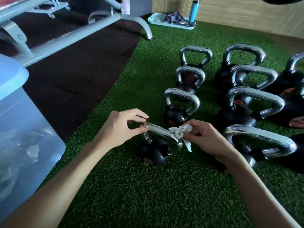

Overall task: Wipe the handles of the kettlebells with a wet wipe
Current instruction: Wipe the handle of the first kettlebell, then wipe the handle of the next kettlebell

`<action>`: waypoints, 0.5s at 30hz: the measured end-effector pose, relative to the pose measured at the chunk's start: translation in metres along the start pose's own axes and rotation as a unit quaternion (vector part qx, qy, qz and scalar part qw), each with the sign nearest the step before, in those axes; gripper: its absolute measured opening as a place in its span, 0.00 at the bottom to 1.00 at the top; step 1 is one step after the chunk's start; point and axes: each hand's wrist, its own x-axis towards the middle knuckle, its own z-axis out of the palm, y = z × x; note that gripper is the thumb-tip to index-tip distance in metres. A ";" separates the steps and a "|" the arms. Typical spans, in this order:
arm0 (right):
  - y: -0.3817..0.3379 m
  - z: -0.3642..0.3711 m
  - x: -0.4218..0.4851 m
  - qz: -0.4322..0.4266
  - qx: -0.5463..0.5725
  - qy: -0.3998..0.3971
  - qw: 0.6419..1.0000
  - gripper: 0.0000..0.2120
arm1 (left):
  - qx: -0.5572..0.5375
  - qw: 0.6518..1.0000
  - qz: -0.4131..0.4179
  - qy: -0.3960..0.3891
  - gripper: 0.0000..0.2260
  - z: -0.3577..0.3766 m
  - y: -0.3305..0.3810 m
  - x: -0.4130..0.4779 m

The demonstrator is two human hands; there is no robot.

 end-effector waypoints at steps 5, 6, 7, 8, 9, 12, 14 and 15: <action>-0.003 -0.016 0.021 0.007 0.031 0.097 0.995 0.05 | -0.049 0.999 -0.002 -0.022 0.16 0.000 0.004 0.014; -0.004 -0.023 0.028 0.008 0.032 0.123 0.992 0.05 | -0.035 0.999 -0.001 -0.033 0.14 0.001 0.007 0.023; -0.006 -0.030 0.035 0.010 0.020 0.150 0.988 0.05 | -0.016 0.999 0.000 -0.042 0.12 0.004 0.010 0.036; -0.007 -0.039 0.044 0.012 -0.004 0.178 0.984 0.05 | 0.003 0.999 0.001 -0.051 0.09 0.006 0.011 0.051; -0.009 -0.048 0.053 0.012 -0.030 0.202 0.979 0.04 | 0.017 0.998 0.001 -0.064 0.08 0.010 0.013 0.068; -0.014 -0.076 0.082 0.010 -0.109 0.255 0.961 0.06 | 0.041 0.993 -0.014 -0.107 0.06 0.022 0.015 0.127; -0.018 -0.089 0.099 -0.001 -0.170 0.258 0.951 0.07 | 0.067 0.988 -0.037 -0.133 0.06 0.026 0.017 0.166; -0.018 -0.093 0.105 -0.007 -0.190 0.250 0.949 0.08 | 0.091 0.983 -0.046 -0.155 0.07 0.027 0.017 0.184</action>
